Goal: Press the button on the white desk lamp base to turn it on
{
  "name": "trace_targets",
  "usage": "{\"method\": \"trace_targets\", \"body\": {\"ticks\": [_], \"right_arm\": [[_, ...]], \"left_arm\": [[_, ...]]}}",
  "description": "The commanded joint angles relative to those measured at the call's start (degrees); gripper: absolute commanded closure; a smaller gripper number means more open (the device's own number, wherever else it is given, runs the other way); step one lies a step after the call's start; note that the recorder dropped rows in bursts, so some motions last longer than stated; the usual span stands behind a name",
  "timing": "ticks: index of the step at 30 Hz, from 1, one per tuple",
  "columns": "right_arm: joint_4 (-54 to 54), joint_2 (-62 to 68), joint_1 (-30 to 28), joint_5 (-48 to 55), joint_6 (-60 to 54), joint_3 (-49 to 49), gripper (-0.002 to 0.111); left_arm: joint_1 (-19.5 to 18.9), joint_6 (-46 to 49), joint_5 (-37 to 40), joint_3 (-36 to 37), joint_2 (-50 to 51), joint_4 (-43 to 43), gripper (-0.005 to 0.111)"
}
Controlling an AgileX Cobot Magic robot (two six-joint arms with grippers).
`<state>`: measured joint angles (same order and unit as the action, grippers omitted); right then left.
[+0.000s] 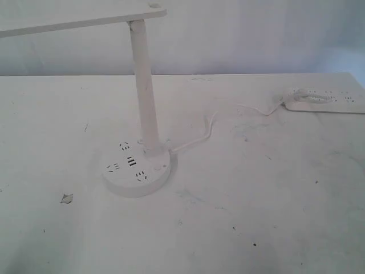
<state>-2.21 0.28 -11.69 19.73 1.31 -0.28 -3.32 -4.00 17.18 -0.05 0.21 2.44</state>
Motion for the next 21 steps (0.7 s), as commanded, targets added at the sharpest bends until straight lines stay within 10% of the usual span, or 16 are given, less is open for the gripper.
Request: {"method": "trace_targets", "body": {"ticks": [1,21], "right_arm": [[-0.10,-0.28,-0.37,-0.51,-0.04,0.28,0.108],[-1.02,-0.28,-0.37,-0.91,-0.04,0.28,0.108]], "left_arm": [[0.01,-0.06,0.33,0.05,-0.21,-0.38,0.107],[0.01,-0.06,0.33,0.05,-0.21,-0.38,0.107]]}}
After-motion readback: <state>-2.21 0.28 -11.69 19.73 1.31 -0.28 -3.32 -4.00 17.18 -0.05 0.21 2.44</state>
